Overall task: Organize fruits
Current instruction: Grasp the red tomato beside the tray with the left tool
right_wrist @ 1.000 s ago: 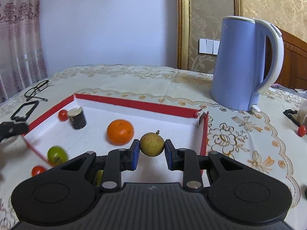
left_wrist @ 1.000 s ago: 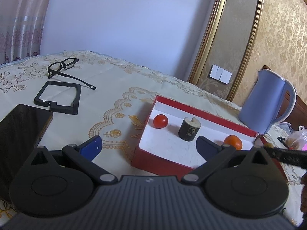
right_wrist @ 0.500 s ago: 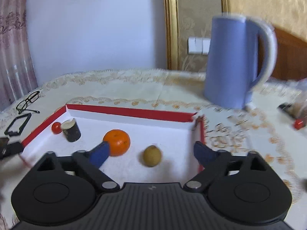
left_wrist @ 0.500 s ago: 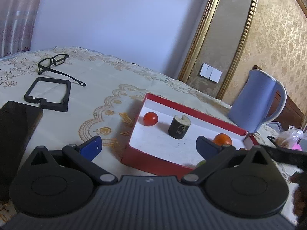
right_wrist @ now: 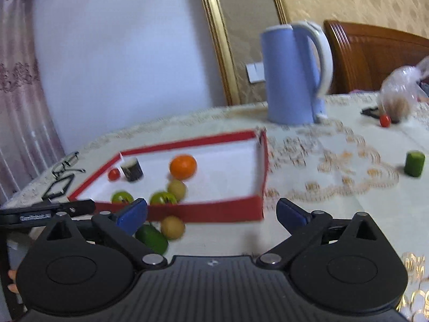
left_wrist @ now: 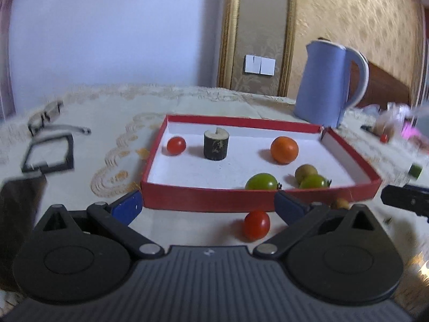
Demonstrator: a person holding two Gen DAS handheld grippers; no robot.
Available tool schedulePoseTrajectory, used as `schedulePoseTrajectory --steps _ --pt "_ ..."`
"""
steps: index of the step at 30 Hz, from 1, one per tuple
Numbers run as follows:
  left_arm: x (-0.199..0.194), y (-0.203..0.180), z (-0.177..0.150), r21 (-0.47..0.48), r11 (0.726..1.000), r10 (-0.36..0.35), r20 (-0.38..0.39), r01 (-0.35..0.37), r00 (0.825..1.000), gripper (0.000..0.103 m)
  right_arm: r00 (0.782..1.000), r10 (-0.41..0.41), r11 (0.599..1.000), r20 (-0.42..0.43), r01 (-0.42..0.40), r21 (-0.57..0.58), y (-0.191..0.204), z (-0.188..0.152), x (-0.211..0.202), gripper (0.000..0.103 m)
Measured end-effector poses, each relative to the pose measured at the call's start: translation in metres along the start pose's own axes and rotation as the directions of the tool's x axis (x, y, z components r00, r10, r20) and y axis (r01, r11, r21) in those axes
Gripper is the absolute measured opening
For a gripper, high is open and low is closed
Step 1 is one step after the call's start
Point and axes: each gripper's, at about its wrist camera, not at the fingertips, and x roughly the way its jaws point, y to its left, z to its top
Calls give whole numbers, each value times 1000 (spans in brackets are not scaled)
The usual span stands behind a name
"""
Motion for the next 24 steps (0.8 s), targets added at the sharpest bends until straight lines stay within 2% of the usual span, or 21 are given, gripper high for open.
schedulePoseTrajectory --steps 4,8,13,18,20,24 --pt "-2 -15 -5 89 995 40 17 -42 999 103 999 -33 999 -30 32 -16 2 -6 5 103" --pt "0 -19 -6 116 992 40 10 -41 999 103 999 -36 999 -9 36 -22 3 -9 1 103" --pt "5 -14 -4 91 995 33 -29 -30 999 103 996 92 993 4 -92 67 -11 -15 -2 103" --pt "8 -26 -6 159 987 32 -47 -24 998 94 994 106 986 -22 -102 130 -20 -15 3 103" --pt "10 -30 -6 181 983 33 -60 -22 998 94 994 107 987 -23 -103 121 -18 -16 2 103" --pt "16 -33 -5 180 984 6 -94 11 996 85 994 106 991 -35 -103 80 -10 -16 3 103"
